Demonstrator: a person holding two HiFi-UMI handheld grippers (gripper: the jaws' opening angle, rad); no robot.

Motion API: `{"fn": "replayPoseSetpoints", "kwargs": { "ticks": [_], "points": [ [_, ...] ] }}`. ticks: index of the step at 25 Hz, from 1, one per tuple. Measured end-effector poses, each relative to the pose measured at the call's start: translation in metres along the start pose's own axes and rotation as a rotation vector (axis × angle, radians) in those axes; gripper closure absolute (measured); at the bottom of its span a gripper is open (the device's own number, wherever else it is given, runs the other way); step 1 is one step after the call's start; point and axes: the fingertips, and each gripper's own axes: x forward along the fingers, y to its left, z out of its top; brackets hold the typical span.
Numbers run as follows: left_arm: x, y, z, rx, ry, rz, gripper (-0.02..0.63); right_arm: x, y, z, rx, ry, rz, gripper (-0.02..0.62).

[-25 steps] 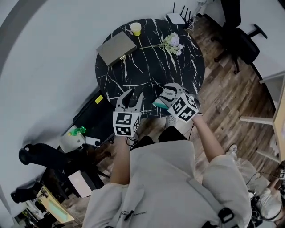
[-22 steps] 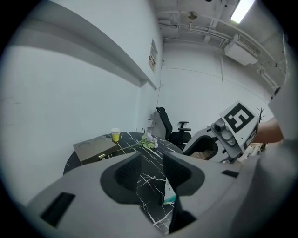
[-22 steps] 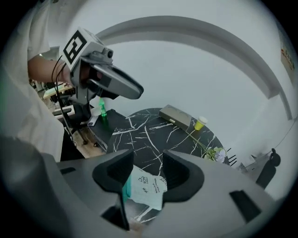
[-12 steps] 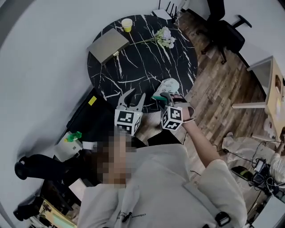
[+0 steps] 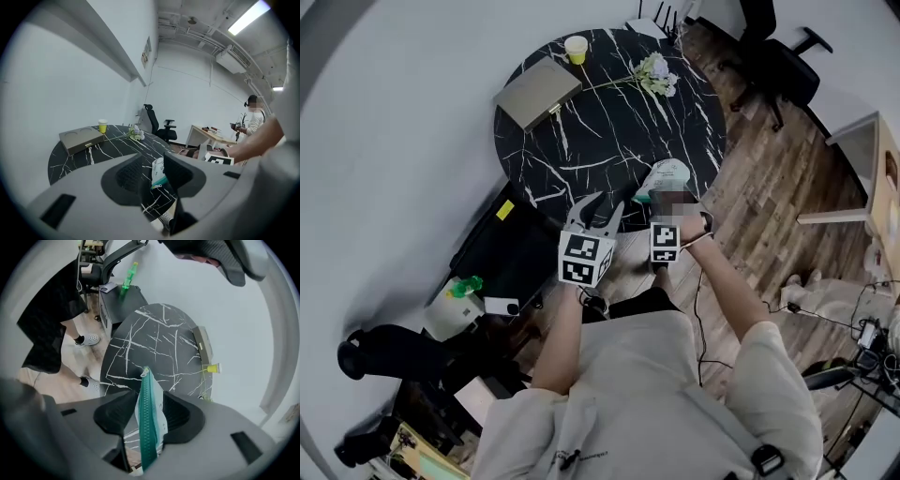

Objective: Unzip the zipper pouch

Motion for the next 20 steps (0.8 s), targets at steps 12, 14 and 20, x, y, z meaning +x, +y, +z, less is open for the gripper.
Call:
{"fn": "replayPoseSetpoints", "kwargs": {
  "ticks": [12,14,20],
  "points": [
    [-0.009,0.012,-0.023,-0.017,0.059,0.014,0.457,0.007,-0.009,-0.004,0.079,-0.013,-0.049,0.551],
    [-0.004,0.010,-0.018,-0.019,0.059,0.014,0.457,0.003,-0.015,-0.006,0.098,-0.034,-0.049,0.555],
    [0.015,0.003,-0.004,-0.009,0.065,0.011,0.457,-0.004,-0.036,-0.012,0.183,-0.116,-0.023,0.560]
  ]
}}
